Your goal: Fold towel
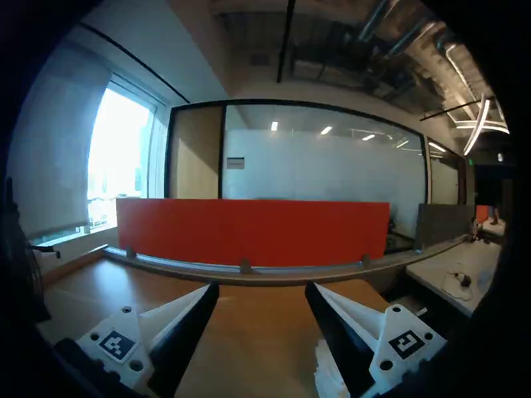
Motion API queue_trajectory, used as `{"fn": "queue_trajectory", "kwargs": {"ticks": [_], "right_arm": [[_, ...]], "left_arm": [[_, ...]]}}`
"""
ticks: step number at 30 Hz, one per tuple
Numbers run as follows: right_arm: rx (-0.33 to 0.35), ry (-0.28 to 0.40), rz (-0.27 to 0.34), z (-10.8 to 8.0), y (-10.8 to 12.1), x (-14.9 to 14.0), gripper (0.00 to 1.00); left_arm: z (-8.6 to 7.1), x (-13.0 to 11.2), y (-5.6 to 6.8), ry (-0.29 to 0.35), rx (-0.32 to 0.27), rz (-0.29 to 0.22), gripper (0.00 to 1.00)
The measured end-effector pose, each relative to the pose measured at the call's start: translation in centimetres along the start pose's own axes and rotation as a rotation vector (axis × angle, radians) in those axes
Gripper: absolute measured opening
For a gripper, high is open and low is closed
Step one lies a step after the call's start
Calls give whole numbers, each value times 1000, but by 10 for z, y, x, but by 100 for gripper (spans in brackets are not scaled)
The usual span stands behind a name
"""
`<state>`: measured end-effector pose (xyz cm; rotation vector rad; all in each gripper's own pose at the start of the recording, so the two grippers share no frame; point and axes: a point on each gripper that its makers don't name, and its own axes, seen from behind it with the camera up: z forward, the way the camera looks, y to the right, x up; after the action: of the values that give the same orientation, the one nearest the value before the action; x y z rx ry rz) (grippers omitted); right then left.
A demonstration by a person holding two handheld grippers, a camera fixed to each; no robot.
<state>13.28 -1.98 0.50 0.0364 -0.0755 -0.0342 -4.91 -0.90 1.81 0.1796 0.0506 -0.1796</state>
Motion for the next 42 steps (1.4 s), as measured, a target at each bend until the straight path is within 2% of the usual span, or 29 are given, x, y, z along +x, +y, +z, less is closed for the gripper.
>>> {"fn": "queue_trajectory", "kwargs": {"ticks": [9,15,21,33,42], "right_arm": [[40,2,48,-1,-18,5,100],[46,-10,49,1,-18,2,100],[39,2,33,5,-20,-3,100],[64,7,2,13,-42,-44,100],[84,35,-15,18,-51,-52,100]], "left_arm": [[2,-20,-16,32,45,-15,93],[2,-34,-27,65,66,-1,93],[6,-60,-38,74,74,5,93],[17,-110,-45,101,62,20,93],[18,-125,-50,124,59,15,93]]}}
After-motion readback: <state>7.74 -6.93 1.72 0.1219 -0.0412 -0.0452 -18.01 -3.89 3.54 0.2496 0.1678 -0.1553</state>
